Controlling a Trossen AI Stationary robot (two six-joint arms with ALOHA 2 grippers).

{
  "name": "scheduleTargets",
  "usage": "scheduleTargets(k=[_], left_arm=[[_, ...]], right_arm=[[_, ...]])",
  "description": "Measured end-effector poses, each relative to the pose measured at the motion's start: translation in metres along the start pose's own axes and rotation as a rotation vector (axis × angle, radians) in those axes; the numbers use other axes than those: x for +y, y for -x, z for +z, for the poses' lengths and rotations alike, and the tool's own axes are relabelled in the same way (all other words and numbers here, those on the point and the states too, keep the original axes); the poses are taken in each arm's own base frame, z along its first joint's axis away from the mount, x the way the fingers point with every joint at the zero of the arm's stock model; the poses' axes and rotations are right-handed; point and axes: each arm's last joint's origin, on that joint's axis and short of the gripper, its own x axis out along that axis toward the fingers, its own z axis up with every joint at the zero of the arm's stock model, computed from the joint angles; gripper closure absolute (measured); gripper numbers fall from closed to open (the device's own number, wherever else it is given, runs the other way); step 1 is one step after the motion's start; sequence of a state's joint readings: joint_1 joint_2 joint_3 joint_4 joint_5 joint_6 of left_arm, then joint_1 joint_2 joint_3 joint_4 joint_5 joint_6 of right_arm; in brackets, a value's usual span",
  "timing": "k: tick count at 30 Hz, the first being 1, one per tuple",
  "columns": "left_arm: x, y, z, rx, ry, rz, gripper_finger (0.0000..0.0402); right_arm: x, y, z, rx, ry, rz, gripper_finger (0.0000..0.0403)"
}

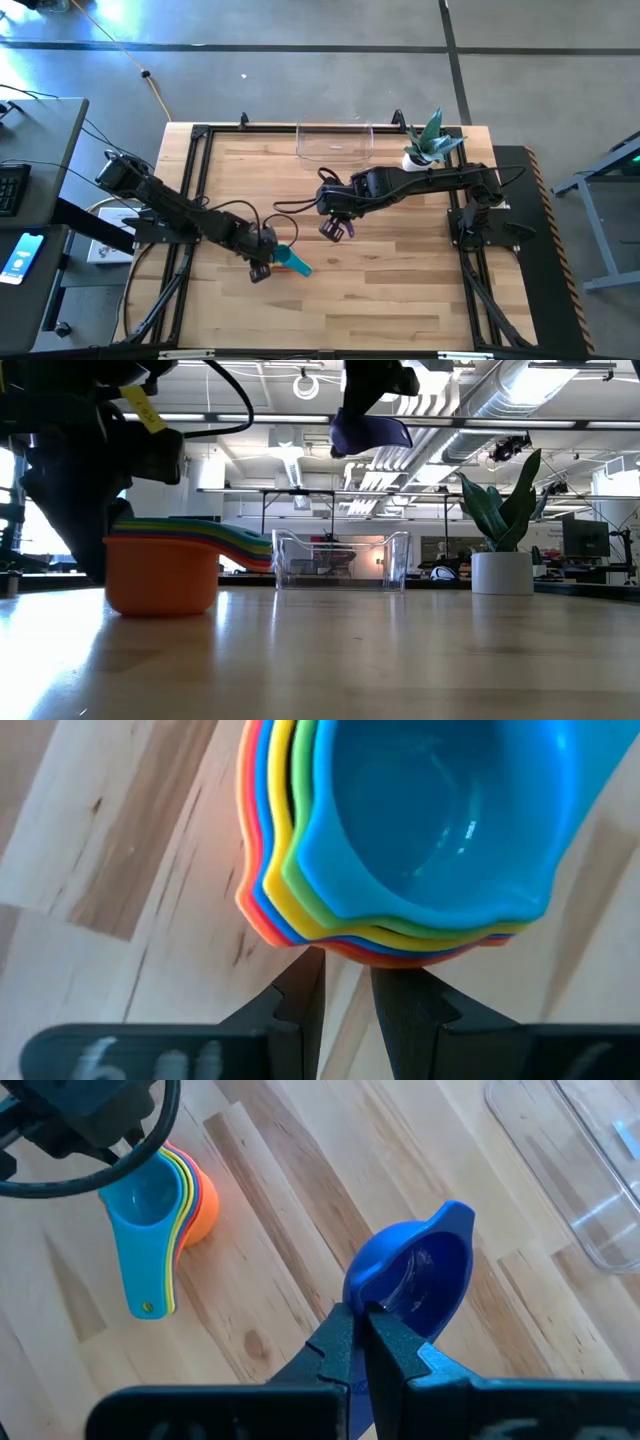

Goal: Nest measuring cups in basket
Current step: Stack the purple measuring cup on top of the light blue measuring cup

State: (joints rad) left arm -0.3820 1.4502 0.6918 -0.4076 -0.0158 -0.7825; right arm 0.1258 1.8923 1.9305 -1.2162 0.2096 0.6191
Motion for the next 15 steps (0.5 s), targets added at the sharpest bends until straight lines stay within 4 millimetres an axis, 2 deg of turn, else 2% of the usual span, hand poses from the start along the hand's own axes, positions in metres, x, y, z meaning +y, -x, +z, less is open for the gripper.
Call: scheduleTargets(k=[15], left_arm=[[0.005, 0.000, 0.022, -0.105, 0.068, -0.071, 0.0328]], right_arm=[[-0.010, -0.002, 0.006, 0.013, 0.038, -0.004, 0.0403]])
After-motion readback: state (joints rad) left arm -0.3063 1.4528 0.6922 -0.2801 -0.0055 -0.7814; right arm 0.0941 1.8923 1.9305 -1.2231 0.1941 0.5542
